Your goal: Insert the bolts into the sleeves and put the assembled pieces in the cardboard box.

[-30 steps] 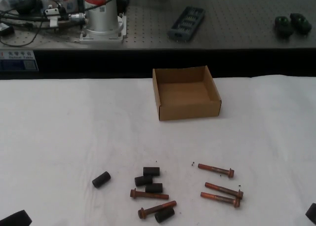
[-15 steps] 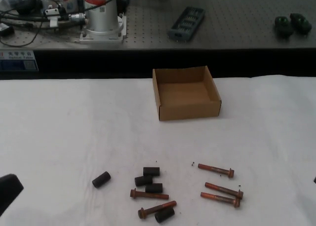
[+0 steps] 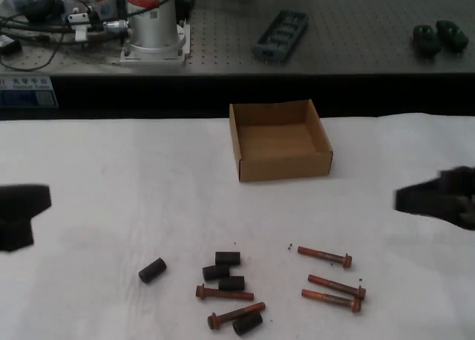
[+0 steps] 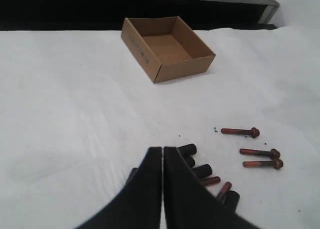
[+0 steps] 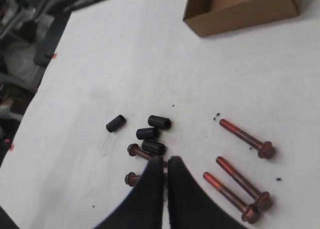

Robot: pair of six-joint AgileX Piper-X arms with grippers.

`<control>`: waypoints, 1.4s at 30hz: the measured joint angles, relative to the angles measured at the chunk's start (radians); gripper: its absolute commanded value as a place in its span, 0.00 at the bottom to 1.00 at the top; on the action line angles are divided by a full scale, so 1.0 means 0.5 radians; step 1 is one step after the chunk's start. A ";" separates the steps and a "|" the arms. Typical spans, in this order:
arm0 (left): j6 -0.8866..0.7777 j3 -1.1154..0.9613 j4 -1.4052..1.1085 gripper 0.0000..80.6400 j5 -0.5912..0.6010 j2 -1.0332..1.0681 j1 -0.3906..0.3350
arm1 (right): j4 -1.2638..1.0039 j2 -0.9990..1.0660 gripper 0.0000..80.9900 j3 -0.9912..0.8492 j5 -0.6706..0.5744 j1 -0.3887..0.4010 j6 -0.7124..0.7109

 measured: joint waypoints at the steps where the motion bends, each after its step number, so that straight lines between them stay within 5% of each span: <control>1: 0.011 -0.037 0.000 0.01 0.000 0.068 -0.006 | 0.016 0.144 0.05 -0.051 0.000 0.080 -0.073; 22: 0.275 -0.123 0.213 0.01 -0.378 0.268 -0.464 | 0.449 0.661 0.05 -0.299 0.273 0.876 -0.501; 34: 0.275 -0.123 0.276 0.01 -0.650 0.268 -0.465 | 0.863 0.997 0.05 -0.739 0.576 1.061 -1.029; 42: 0.215 -0.123 0.388 0.01 -0.748 0.268 -0.255 | 0.932 1.238 0.05 -0.999 0.592 1.091 -1.063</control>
